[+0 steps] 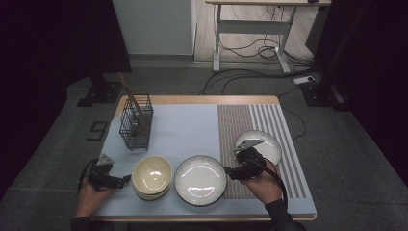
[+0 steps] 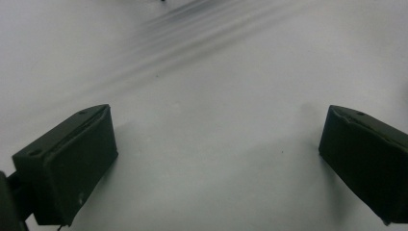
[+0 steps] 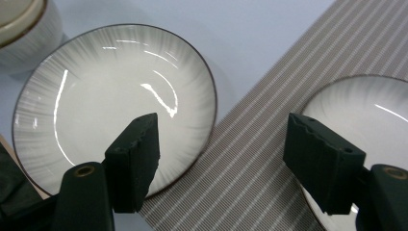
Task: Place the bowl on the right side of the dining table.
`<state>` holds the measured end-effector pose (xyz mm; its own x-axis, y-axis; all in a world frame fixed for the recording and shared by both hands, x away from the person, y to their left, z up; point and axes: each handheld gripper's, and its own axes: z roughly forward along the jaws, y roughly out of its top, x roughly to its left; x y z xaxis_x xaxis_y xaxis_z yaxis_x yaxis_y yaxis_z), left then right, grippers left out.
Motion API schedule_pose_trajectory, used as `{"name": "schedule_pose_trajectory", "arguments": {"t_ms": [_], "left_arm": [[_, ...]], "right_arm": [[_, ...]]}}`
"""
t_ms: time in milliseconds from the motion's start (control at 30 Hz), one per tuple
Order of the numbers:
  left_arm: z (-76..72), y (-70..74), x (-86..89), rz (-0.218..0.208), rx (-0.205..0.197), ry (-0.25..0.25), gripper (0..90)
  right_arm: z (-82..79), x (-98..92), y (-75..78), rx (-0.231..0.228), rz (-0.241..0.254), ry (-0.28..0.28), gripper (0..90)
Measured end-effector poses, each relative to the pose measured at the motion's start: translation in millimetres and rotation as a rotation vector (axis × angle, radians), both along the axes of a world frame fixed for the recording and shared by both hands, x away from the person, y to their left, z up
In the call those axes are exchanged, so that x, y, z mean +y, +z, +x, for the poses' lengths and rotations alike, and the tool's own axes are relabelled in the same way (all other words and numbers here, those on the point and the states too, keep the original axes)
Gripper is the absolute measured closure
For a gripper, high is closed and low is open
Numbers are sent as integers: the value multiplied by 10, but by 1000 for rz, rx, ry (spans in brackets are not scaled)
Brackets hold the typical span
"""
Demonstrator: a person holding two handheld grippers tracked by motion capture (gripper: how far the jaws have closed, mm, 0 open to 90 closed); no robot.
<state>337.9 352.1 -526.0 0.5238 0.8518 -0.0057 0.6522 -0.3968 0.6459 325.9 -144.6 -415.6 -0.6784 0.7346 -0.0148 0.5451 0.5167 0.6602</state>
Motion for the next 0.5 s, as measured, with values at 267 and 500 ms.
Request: {"name": "schedule_pose_trajectory", "arguments": {"t_ms": [267,500], "left_arm": [[0,0,0,0,0,0,0],[0,0,0,0,0,-1,0]], "right_arm": [[60,204,18,20,-2,44,300],[118,415,52,35,24,83,298]]}}
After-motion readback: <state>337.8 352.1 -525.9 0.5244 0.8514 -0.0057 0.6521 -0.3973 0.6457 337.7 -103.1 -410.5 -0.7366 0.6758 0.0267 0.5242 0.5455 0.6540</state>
